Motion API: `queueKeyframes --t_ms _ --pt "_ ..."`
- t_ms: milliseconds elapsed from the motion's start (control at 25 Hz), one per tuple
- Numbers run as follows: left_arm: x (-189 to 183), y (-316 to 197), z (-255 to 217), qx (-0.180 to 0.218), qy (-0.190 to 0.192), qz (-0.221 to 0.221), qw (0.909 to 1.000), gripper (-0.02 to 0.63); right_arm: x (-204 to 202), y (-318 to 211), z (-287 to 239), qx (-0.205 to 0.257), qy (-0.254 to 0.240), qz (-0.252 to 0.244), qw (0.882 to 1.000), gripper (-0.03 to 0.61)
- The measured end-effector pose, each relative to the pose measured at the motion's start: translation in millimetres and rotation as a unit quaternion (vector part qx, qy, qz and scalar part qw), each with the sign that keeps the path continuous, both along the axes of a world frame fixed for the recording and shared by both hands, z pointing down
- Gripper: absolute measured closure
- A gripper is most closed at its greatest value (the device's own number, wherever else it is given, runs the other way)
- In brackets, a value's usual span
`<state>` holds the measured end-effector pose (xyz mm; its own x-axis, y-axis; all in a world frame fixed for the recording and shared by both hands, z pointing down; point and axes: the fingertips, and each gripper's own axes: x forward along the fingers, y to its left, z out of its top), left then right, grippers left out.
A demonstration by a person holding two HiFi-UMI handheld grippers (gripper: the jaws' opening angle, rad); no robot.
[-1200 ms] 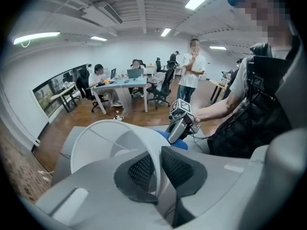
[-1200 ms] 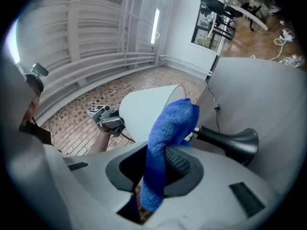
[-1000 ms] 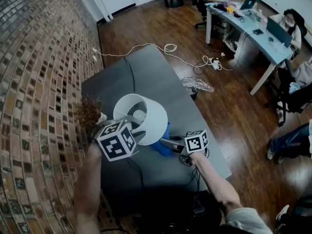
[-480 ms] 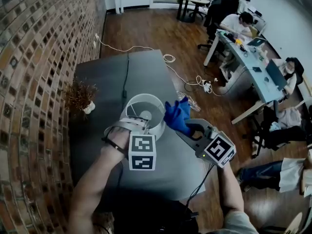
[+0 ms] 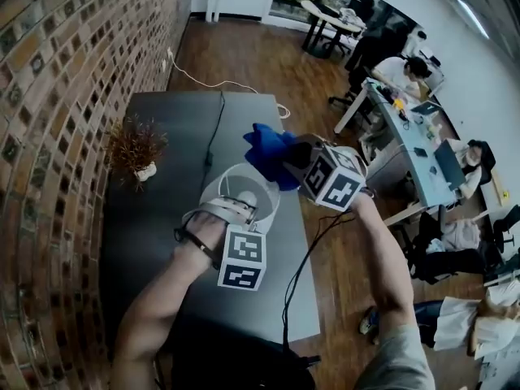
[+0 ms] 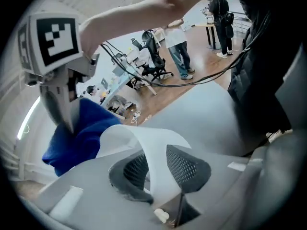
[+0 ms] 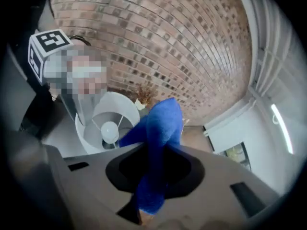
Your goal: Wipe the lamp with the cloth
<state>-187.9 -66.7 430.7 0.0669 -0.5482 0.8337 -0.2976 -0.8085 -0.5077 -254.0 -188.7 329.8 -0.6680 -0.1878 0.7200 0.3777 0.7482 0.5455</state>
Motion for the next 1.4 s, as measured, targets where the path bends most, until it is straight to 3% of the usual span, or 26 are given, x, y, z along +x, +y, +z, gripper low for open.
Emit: queueKeyframes --t_ms 120,240,320,360,640,800,880,960,1040,1120,1200,1280,1320,1360,1400 --pt "-7 -3 -1 0.009 0.009 -0.005 0.9999 0.494 -44 69 -33 -0.009 -0.012 -0.118 0.993 0.5" --pt "-14 -2 0 0.01 0.018 -0.017 0.9996 0.494 -87 129 6 0.04 0.057 -0.252 0.965 0.5" --pt "-19 -1 0 0.009 0.028 -0.026 0.9992 0.495 -100 135 36 0.062 0.09 -0.296 0.949 0.501" --pt "-21 0 -1 0.009 0.035 -0.028 0.999 0.495 -102 129 41 0.061 0.092 -0.298 0.948 0.502" --pt "-24 0 -1 -0.003 0.041 -0.038 0.9985 0.495 -60 44 34 0.044 0.113 -0.204 0.971 0.502" --pt "-24 -2 -1 -0.012 0.042 -0.043 0.9981 0.497 -12 42 31 -0.017 0.105 -0.153 0.982 0.502" --pt "-23 -2 -1 -0.014 0.041 -0.045 0.998 0.495 8 56 31 -0.072 0.094 -0.111 0.987 0.502" --pt "-24 -1 -1 -0.011 0.044 -0.045 0.998 0.494 25 73 31 -0.161 0.072 -0.068 0.982 0.502" --pt "-25 -2 -4 0.008 0.051 -0.043 0.9977 0.483 33 81 24 -0.254 0.022 -0.027 0.967 0.502" --pt "-30 -7 -15 0.054 0.047 -0.051 0.9961 0.459 34 65 14 -0.302 -0.041 0.014 0.952 0.502" --pt "-35 -10 -38 0.126 0.038 -0.075 0.9885 0.431 34 49 12 -0.324 -0.072 0.041 0.943 0.502" --pt "-34 -1 -64 0.196 0.082 -0.099 0.9721 0.439 35 46 17 -0.332 -0.071 0.048 0.94 0.502" --pt "-34 7 -79 0.228 0.138 -0.111 0.9576 0.439 36 46 19 -0.33 -0.068 0.048 0.94 0.502" --pt "-41 13 -93 0.257 0.208 -0.126 0.9353 0.437 37 46 20 -0.326 -0.066 0.048 0.942 0.502" --pt "-58 17 -107 0.284 0.28 -0.145 0.9056 0.431 38 45 19 -0.321 -0.068 0.05 0.943 0.502"
